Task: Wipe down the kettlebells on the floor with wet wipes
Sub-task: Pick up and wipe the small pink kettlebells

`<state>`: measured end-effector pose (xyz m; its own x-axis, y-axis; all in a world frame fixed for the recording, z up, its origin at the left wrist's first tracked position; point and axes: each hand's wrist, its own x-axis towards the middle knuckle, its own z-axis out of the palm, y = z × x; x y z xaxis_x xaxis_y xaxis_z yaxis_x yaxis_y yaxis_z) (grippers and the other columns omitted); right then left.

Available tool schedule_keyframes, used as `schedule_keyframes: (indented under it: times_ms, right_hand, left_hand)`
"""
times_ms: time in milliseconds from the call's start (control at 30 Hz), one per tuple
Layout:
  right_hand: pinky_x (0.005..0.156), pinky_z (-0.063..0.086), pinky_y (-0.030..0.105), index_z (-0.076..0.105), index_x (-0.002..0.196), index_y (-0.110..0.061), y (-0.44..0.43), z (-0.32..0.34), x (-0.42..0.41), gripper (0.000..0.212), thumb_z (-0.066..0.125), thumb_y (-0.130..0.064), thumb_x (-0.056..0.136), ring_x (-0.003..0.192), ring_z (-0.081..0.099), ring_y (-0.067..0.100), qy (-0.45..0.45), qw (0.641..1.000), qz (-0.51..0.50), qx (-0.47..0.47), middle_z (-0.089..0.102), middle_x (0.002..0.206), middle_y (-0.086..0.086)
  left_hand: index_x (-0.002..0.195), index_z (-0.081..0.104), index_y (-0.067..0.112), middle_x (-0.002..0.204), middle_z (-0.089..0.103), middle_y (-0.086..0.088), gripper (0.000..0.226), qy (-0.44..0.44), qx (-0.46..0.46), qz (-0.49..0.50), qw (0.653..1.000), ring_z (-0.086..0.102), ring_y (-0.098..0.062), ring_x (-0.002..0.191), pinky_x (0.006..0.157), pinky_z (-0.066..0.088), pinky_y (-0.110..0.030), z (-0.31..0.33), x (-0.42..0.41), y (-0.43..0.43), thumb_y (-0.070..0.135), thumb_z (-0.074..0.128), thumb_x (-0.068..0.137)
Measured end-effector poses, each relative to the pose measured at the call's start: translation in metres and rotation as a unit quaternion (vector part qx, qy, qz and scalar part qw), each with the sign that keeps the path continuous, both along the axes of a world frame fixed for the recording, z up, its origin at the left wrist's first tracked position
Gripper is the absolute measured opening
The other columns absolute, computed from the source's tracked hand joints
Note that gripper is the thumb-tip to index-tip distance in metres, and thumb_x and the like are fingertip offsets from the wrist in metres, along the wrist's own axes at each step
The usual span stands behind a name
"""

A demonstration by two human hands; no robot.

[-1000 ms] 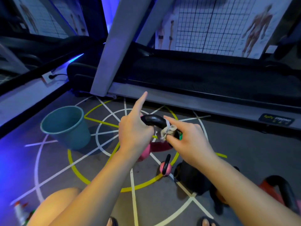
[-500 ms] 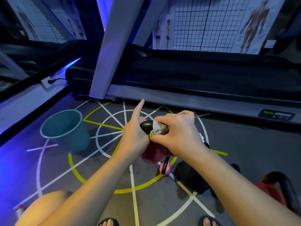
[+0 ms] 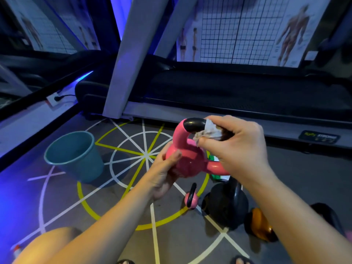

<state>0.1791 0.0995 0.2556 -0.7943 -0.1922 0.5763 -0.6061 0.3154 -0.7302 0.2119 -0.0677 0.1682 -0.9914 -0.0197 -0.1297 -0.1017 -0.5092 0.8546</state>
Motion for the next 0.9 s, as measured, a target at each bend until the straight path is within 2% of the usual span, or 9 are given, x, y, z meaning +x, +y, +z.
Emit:
schedule_keyframes:
  times_ms: [67, 200, 300, 433, 533, 600, 700, 767, 900]
  right_hand:
    - [0.067, 0.046, 0.02, 0.074, 0.087, -0.045, 0.003, 0.002, 0.0, 0.034, 0.09, -0.023, 0.066, 0.071, 0.063, 0.004, -0.032, 0.998, 0.012, -0.045, 0.071, 0.08, -0.011]
    - [0.071, 0.05, 0.019, 0.076, 0.097, -0.038, 0.002, 0.0, -0.005, 0.041, 0.089, -0.012, 0.069, 0.076, 0.066, 0.004, -0.047, 0.997, 0.023, -0.055, 0.074, 0.084, -0.008]
    - [0.078, 0.051, 0.021, 0.073, 0.101, -0.045, 0.004, -0.008, -0.012, 0.051, 0.084, -0.002, 0.075, 0.082, 0.068, 0.003, -0.053, 0.998, 0.028, -0.02, 0.075, 0.09, -0.013]
    - [0.088, 0.052, 0.021, 0.059, 0.121, -0.055, 0.008, -0.015, -0.017, 0.062, 0.077, -0.007, 0.086, 0.1, 0.068, 0.0, -0.038, 0.995, 0.028, 0.087, 0.069, 0.105, -0.033]
    - [0.058, 0.041, 0.011, 0.056, 0.133, -0.05, 0.014, -0.021, -0.02, 0.059, 0.066, -0.006, 0.095, 0.063, 0.059, 0.001, -0.053, 0.989, 0.039, 0.133, 0.065, 0.084, -0.04]
    - [0.061, 0.038, 0.007, 0.06, 0.135, -0.042, 0.012, -0.021, -0.018, 0.051, 0.061, -0.006, 0.099, 0.059, 0.053, -0.006, -0.041, 0.989, 0.051, 0.13, 0.068, 0.092, -0.035]
    - [0.109, 0.037, 0.033, 0.066, 0.134, -0.023, -0.022, -0.028, -0.005, 0.04, 0.053, -0.013, 0.097, 0.115, 0.062, -0.007, 0.102, 0.969, 0.028, 0.223, 0.066, 0.133, -0.014]
    - [0.114, 0.027, 0.046, 0.069, 0.13, -0.012, -0.044, -0.036, 0.006, 0.048, 0.045, -0.02, 0.089, 0.126, 0.063, 0.014, 0.188, 0.934, 0.02, 0.302, 0.069, 0.133, 0.001]
    - [0.122, 0.006, 0.058, 0.061, 0.14, -0.013, -0.033, -0.037, -0.01, 0.057, 0.035, -0.019, 0.09, 0.135, 0.056, 0.016, 0.183, 0.915, 0.037, 0.356, 0.063, 0.141, 0.0]
  left_hand:
    - [0.118, 0.067, 0.025, 0.108, 0.075, -0.008, 0.103, 0.003, 0.036, -0.003, 0.999, 0.072, -0.022, 0.097, 0.081, 0.061, -0.043, 0.004, -0.002, -0.006, 0.055, 0.102, 0.026]
    - [0.128, 0.063, 0.022, 0.123, 0.067, -0.019, 0.096, 0.019, -0.006, -0.012, 1.0, 0.066, -0.037, 0.111, 0.09, 0.053, -0.069, 0.013, 0.001, -0.013, 0.038, 0.103, 0.042]
    - [0.109, 0.072, 0.033, 0.11, 0.073, -0.01, 0.067, -0.019, -0.061, 0.082, 0.995, 0.072, -0.027, 0.095, 0.083, 0.059, -0.053, 0.015, 0.009, -0.006, 0.03, 0.095, 0.046]
    - [0.108, 0.069, 0.037, 0.119, 0.066, -0.009, 0.065, -0.028, -0.131, 0.178, 0.975, 0.071, -0.035, 0.1, 0.084, 0.06, -0.058, 0.019, 0.014, -0.004, 0.026, 0.095, 0.05]
    - [0.108, 0.066, 0.034, 0.111, 0.062, -0.003, 0.062, 0.008, -0.185, 0.218, 0.958, 0.071, -0.014, 0.084, 0.066, 0.064, -0.042, 0.024, 0.017, -0.007, 0.01, 0.097, 0.06]
    - [0.109, 0.063, 0.035, 0.11, 0.061, 0.0, 0.062, 0.033, -0.223, 0.229, 0.947, 0.069, -0.006, 0.079, 0.059, 0.06, -0.03, 0.024, 0.019, -0.008, 0.006, 0.094, 0.064]
    - [0.111, 0.06, 0.043, 0.112, 0.06, 0.014, 0.068, 0.055, -0.336, 0.244, 0.908, 0.065, -0.009, 0.096, 0.076, 0.062, -0.036, 0.024, 0.021, -0.011, 0.021, 0.094, 0.056]
    - [0.11, 0.058, 0.046, 0.113, 0.059, 0.016, 0.07, 0.066, -0.386, 0.248, 0.886, 0.061, -0.001, 0.1, 0.086, 0.057, -0.031, 0.025, 0.023, -0.011, 0.022, 0.092, 0.054]
    - [0.11, 0.056, 0.045, 0.116, 0.058, 0.014, 0.071, 0.07, -0.409, 0.257, 0.873, 0.059, -0.002, 0.103, 0.082, 0.051, -0.019, 0.024, 0.023, -0.016, 0.024, 0.091, 0.052]
